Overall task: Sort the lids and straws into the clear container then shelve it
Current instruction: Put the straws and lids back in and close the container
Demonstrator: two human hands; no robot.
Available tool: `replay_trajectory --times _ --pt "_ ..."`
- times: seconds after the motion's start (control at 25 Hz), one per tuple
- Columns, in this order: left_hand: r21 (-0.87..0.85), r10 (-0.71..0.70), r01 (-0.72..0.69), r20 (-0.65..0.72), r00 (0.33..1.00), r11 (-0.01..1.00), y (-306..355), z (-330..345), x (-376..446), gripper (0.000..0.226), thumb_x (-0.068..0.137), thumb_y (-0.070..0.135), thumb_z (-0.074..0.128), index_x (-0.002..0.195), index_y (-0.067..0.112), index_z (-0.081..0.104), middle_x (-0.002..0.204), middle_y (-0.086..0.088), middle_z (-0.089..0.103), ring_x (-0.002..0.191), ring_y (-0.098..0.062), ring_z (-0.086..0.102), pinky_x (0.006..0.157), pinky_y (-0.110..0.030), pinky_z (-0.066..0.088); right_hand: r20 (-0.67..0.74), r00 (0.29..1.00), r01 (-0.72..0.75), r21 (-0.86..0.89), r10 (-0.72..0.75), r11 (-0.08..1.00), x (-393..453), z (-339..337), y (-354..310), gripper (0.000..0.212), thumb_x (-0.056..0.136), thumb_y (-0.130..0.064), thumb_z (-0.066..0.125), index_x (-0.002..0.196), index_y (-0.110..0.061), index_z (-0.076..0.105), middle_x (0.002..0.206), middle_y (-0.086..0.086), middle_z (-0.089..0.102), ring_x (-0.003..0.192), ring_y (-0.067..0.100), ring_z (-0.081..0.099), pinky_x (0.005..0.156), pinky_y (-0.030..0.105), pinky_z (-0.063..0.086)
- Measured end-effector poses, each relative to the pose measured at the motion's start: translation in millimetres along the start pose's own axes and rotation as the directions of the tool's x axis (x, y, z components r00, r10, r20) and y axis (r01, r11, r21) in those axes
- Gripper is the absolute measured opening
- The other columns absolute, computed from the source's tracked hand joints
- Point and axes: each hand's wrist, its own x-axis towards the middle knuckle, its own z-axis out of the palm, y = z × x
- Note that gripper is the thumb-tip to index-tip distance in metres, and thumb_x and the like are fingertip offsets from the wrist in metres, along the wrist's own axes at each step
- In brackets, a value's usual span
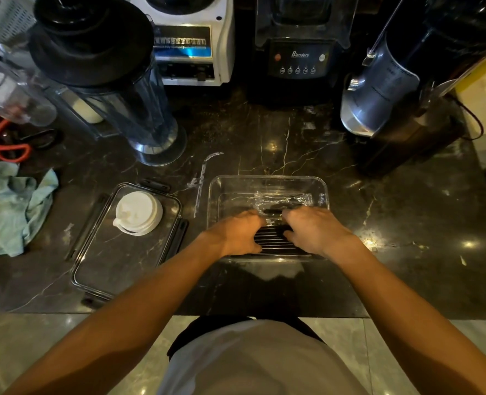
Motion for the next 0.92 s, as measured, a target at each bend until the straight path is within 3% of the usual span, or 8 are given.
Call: replay_trajectory --times 0.2,0.32,0.4,0.52,0.68,0.8,0.92 --pt "0.004 0.032 -0.032 -0.026 0.999 0.999 0 -8 -9 0.036 0.095 0.03 0.066 0.13 0.024 0.061 0.124 0.001 0.062 0.111 -0.016 0.063 0.095 -0.036 0.055 0.021 1.0 -0.009 0.065 0.007 0.998 -1 -9 -5 0.015 0.099 -0.03 0.061 0.11 -0.021 0.066 0.104 0.0 0.069 0.099 0.02 0.067 0.088 0.037 0.053" --pt "-0.112 0.038 -0.054 -0.142 0.989 0.992 -5 -30 -28 0.04 0.097 0.027 0.066 0.136 0.023 0.058 0.127 0.001 0.065 0.112 -0.012 0.064 0.095 -0.032 0.055 -0.096 0.995 -0.007 0.198 0.026 0.98 4 -30 -20 0.007 0.101 -0.029 0.06 0.1 -0.024 0.066 0.086 -0.006 0.066 0.081 0.013 0.066 0.076 0.036 0.056" --pt "-0.156 0.018 -0.062 -0.27 0.963 0.986 -15 -48 -46 0.038 0.095 0.026 0.068 0.133 0.02 0.061 0.123 0.0 0.068 0.108 -0.012 0.067 0.093 -0.031 0.056 -0.211 0.978 0.054 0.262 0.003 0.964 14 -44 -37 0.008 0.1 -0.029 0.06 0.099 -0.025 0.067 0.084 -0.007 0.067 0.078 0.014 0.066 0.071 0.038 0.056" --pt "-0.159 -0.052 -0.032 -0.499 0.865 0.987 -42 -70 -80 0.041 0.088 0.026 0.075 0.127 0.016 0.067 0.113 -0.001 0.069 0.101 -0.017 0.068 0.091 -0.038 0.056 -0.352 0.935 0.173 0.316 -0.054 0.933 36 -57 -73 0.018 0.096 -0.031 0.064 0.11 -0.021 0.069 0.103 -0.002 0.069 0.093 0.019 0.067 0.082 0.042 0.056" --pt "-0.224 -0.248 0.128 -0.67 0.7 0.966 -85 -81 -126 0.056 0.084 0.027 0.08 0.136 0.015 0.061 0.125 -0.01 0.062 0.113 -0.026 0.064 0.096 -0.037 0.053 -0.379 0.92 0.268 0.413 -0.103 0.87 64 -61 -130 0.04 0.095 -0.033 0.068 0.133 -0.021 0.062 0.118 -0.004 0.06 0.105 0.014 0.062 0.093 0.039 0.054" --pt "-0.387 -0.42 0.183 -0.714 0.561 0.904 -117 -72 -154 0.06 0.082 0.025 0.08 0.137 0.014 0.059 0.127 -0.011 0.06 0.115 -0.026 0.063 0.097 -0.037 0.052 -0.319 0.94 0.26 0.456 -0.117 0.851 86 -53 -175 0.052 0.094 -0.036 0.07 0.141 -0.019 0.055 0.125 0.001 0.06 0.107 0.016 0.062 0.095 0.04 0.054" --pt "-0.489 -0.541 0.238 -0.7 0.467 0.839 -140 -54 -170 0.06 0.084 0.027 0.078 0.139 0.014 0.057 0.129 -0.01 0.059 0.115 -0.027 0.063 0.095 -0.041 0.053 -0.235 0.968 0.197 0.487 -0.089 0.851 106 -37 -210 0.056 0.092 -0.037 0.072 0.142 -0.018 0.054 0.133 0.006 0.062 0.116 0.024 0.063 0.1 0.045 0.053"
